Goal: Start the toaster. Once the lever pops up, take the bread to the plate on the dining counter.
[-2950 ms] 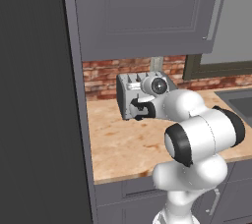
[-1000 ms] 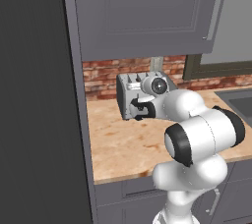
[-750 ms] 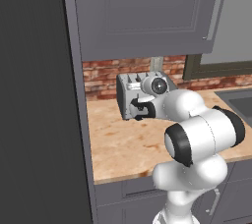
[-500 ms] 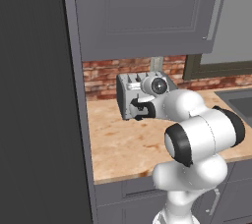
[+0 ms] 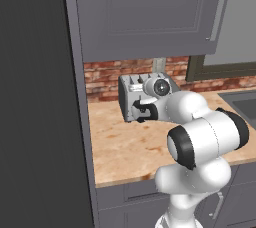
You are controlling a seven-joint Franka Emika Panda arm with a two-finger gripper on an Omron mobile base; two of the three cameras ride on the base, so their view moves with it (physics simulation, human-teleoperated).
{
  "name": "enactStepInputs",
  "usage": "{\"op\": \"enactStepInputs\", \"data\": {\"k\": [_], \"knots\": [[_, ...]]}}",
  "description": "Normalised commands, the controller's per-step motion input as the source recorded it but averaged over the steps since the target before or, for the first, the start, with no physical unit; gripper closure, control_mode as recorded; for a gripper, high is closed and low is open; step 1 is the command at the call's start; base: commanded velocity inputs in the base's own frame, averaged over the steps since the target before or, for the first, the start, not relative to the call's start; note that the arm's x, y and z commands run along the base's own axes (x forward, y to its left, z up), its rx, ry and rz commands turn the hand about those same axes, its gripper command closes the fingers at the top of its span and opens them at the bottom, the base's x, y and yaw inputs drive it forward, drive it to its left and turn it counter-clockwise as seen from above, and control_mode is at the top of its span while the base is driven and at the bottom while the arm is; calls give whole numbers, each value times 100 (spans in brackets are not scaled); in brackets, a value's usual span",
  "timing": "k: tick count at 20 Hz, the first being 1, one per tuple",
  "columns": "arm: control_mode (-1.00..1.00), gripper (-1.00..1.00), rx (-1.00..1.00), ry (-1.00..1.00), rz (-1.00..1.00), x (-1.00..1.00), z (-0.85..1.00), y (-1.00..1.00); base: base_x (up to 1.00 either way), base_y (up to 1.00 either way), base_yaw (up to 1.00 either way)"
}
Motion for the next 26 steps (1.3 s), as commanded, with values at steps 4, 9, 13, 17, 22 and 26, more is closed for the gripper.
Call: {"op": "enactStepInputs", "data": {"k": [4,9,13,17,22,26], "knots": [[-100,-100,0,0,0,0,0,0,0,0,0],[-100,-100,0,0,0,0,0,0,0,0,0],[-100,-100,0,0,0,0,0,0,0,0,0],[-100,-100,0,0,0,0,0,0,0,0,0],[-100,-100,0,0,0,0,0,0,0,0,0],[-100,-100,0,0,0,0,0,0,0,0,0]]}}
